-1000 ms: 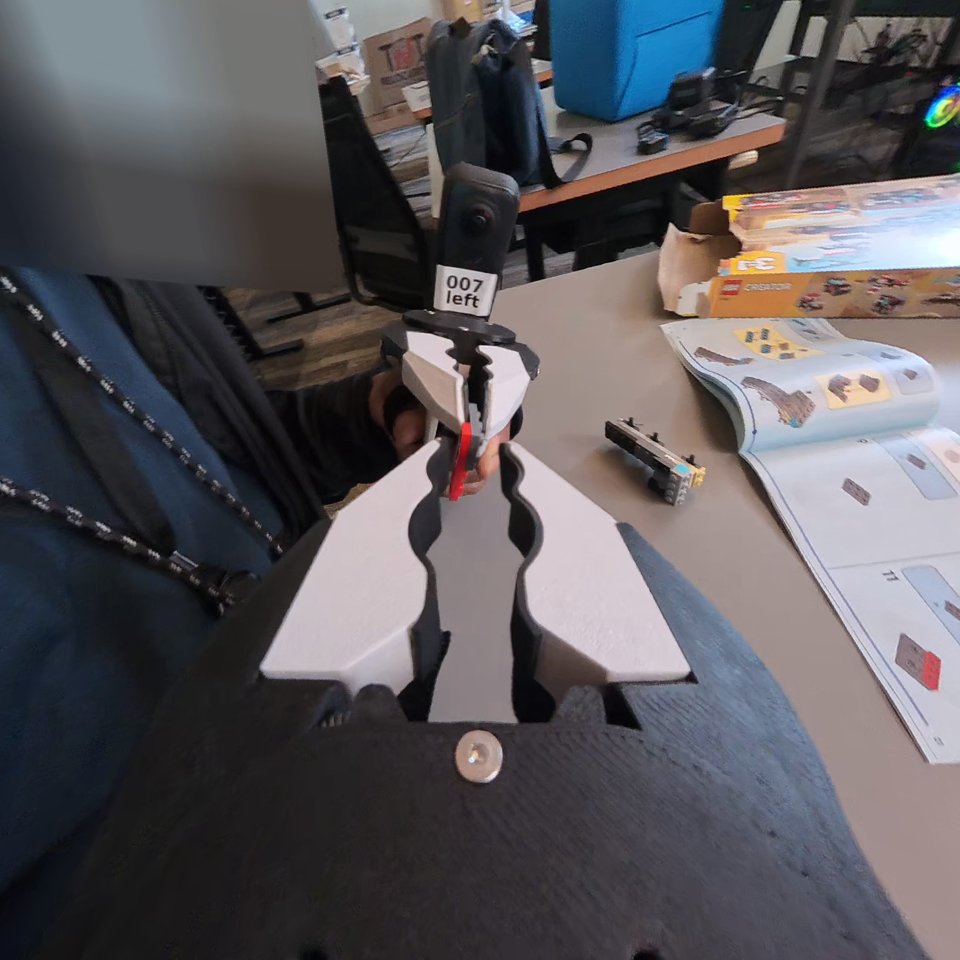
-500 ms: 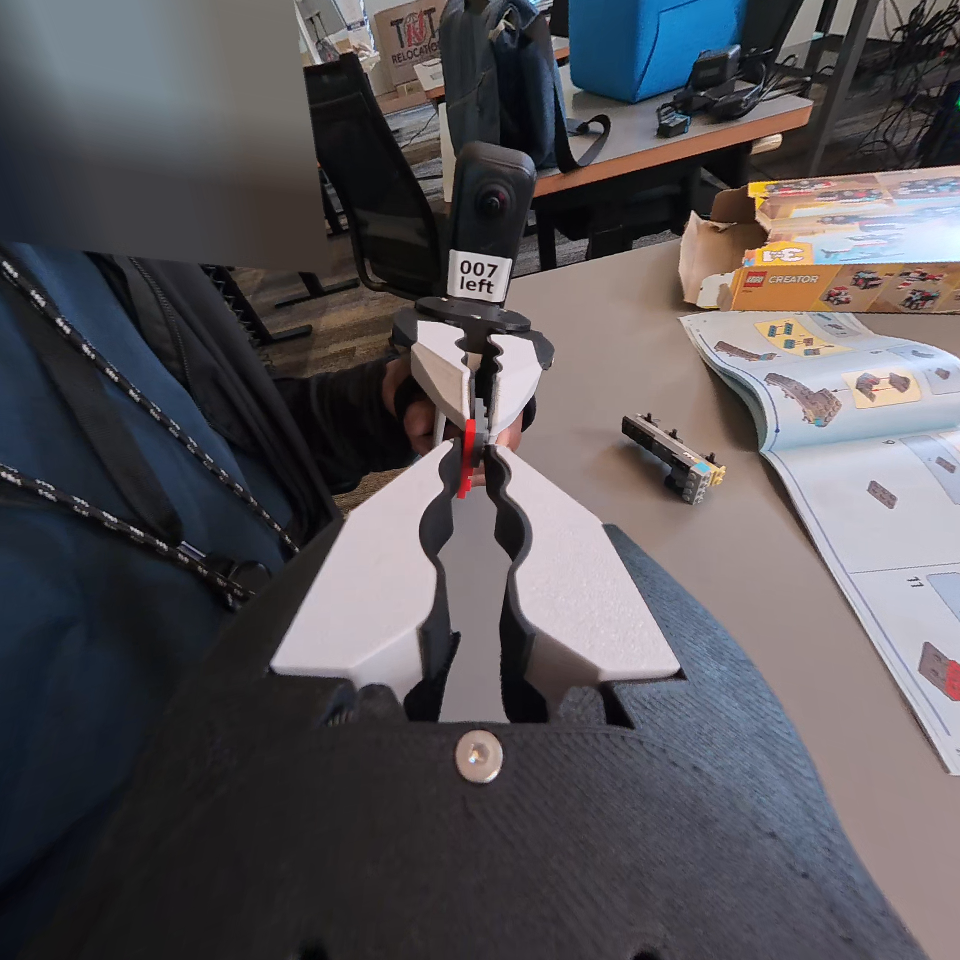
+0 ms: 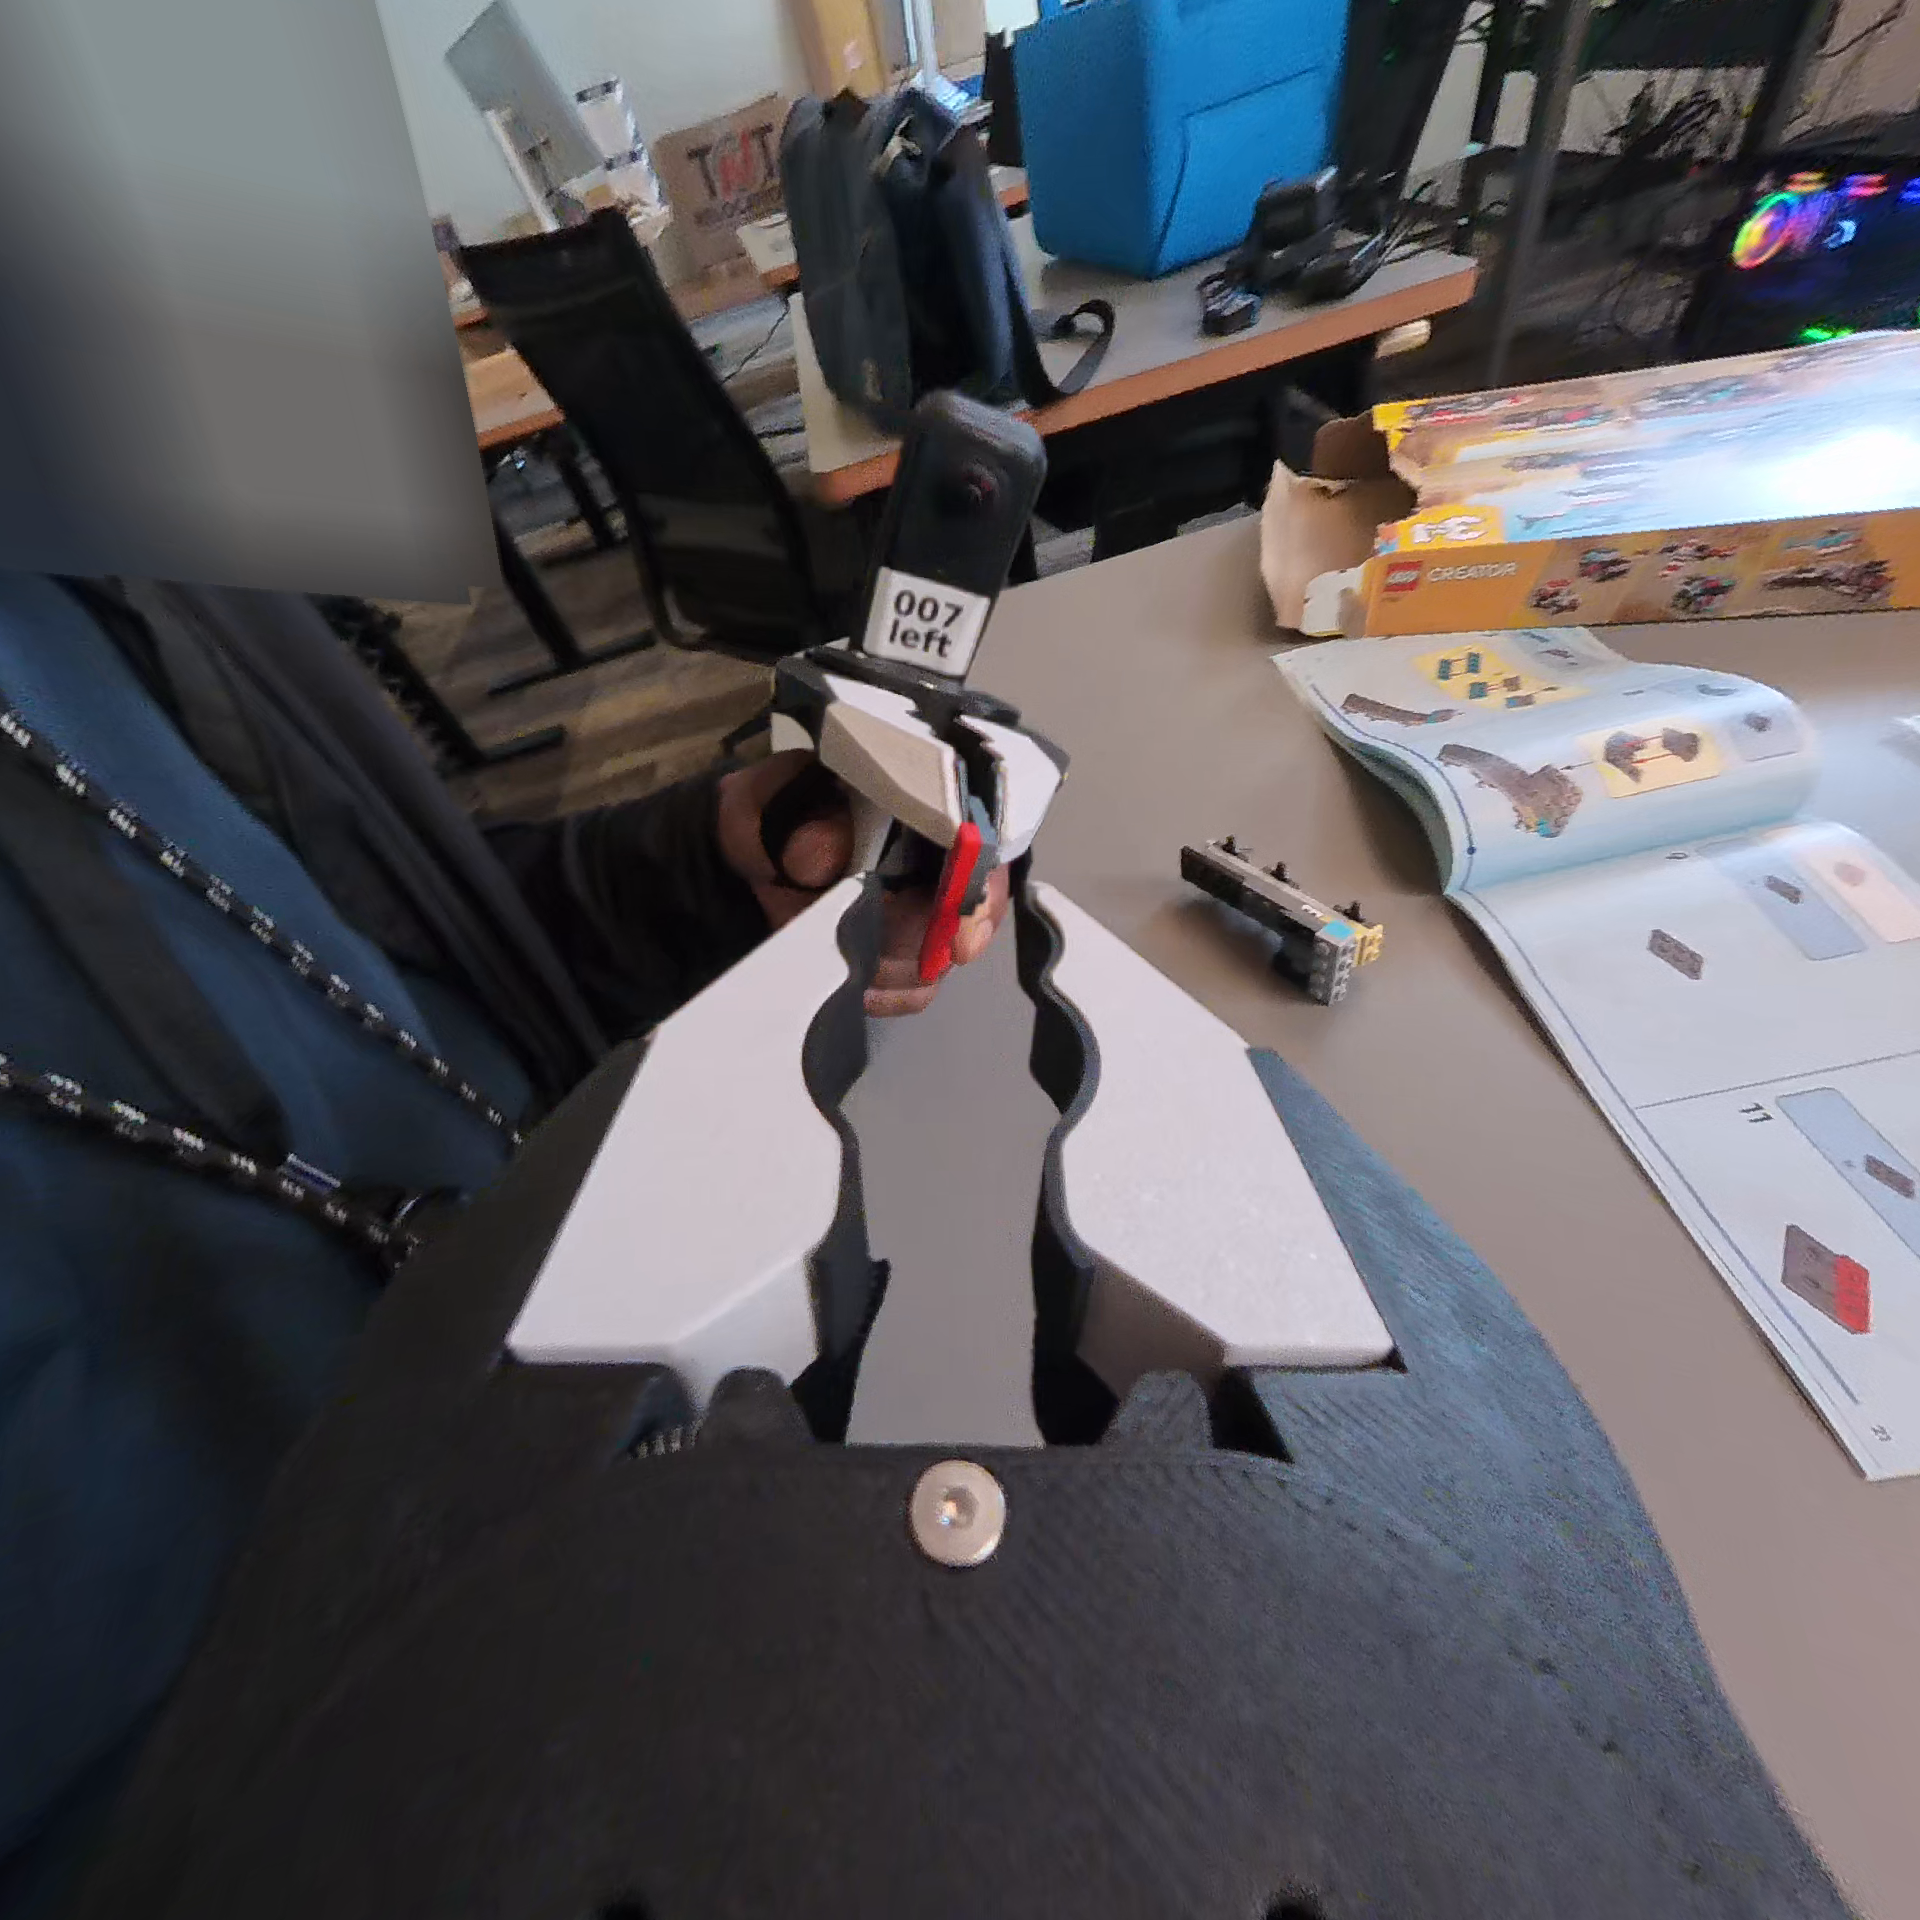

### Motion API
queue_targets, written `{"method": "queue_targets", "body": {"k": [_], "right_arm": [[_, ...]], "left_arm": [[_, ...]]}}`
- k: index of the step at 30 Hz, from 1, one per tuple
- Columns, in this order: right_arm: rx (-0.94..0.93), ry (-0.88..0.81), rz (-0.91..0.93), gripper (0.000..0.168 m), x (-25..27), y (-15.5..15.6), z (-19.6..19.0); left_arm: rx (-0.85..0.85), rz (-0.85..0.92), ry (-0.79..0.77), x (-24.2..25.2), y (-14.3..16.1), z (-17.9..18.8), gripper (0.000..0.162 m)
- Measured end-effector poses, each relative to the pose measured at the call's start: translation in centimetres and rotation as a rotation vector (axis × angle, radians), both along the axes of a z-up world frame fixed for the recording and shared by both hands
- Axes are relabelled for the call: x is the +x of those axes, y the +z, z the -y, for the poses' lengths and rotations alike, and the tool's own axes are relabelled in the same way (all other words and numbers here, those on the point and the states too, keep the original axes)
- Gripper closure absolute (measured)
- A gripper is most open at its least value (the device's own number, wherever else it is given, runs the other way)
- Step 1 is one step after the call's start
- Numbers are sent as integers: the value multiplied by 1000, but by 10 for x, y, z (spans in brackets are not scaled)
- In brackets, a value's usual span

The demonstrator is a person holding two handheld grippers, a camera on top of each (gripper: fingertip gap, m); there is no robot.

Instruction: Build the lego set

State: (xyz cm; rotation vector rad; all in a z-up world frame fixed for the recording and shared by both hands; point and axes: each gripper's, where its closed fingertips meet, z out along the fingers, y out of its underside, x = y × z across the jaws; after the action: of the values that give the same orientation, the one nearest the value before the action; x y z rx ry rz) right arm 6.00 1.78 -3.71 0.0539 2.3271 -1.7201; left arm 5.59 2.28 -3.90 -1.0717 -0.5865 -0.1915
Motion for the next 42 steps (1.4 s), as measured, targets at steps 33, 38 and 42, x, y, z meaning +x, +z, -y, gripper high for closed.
{"method": "queue_targets", "body": {"k": [33,38,42], "right_arm": [[-40,-60,31,149,-4,-4,-5],[122,-237,-7,140,-33,-54,-23],[328,-324,-78,138,-41,-107,-37]], "left_arm": [[-57,-1,23,-1,-4,-3,158],[43,269,120,-33,-28,20,158],[111,458,157,-47,-50,32,158]]}}
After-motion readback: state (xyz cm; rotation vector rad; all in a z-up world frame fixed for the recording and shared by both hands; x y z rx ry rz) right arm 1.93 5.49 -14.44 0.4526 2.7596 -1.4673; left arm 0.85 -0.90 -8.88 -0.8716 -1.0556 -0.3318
